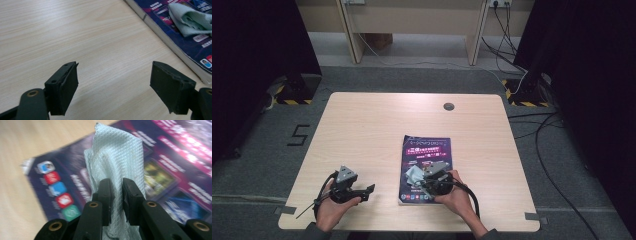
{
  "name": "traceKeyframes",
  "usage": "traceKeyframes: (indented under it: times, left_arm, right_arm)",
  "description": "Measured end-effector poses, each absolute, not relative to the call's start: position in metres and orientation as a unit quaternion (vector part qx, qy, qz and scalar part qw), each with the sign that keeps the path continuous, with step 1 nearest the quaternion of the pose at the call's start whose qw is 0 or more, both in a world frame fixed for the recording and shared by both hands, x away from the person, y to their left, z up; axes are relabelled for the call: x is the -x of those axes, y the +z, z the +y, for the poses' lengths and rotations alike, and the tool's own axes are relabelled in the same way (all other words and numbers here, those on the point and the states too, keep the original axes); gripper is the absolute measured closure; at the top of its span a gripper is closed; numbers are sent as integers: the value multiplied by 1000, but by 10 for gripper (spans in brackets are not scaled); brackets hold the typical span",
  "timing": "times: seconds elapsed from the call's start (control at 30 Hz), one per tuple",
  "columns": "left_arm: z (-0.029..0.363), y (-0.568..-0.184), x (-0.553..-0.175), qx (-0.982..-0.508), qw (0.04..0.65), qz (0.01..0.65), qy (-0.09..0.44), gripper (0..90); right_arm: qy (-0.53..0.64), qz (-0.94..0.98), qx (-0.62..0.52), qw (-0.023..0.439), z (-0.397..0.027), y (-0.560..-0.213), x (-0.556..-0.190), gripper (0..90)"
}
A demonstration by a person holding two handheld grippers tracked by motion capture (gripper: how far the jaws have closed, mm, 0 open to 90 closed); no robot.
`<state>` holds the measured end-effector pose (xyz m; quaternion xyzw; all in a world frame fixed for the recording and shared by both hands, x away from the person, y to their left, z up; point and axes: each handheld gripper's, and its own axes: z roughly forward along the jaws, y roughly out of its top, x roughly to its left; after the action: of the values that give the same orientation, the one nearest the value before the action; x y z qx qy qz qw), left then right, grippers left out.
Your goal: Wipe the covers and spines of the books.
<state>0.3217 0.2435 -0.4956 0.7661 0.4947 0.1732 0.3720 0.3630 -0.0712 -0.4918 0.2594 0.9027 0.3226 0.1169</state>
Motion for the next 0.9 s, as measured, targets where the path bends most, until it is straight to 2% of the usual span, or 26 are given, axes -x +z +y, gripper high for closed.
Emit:
traceKeyframes:
  times: [0.2, 0.5, 0.67, 0.9]
  left_arm:
    - [241, -497, -322, -769, 369, 494, 171, 216]
    - [240, -498, -323, -770, 368, 493, 172, 216]
    - [238, -499, -322, -774, 366, 490, 167, 216]
    - [237, -499, -322, -776, 364, 487, 166, 216]
  right_arm:
    - [336, 910, -227, 89, -51, -493, -344, 782]
    - [340, 918, -189, 72, -31, -493, -324, 782]
    - [348, 915, -198, 53, -36, -493, -330, 787]
    - [334, 912, -228, 72, -61, -491, -339, 787]
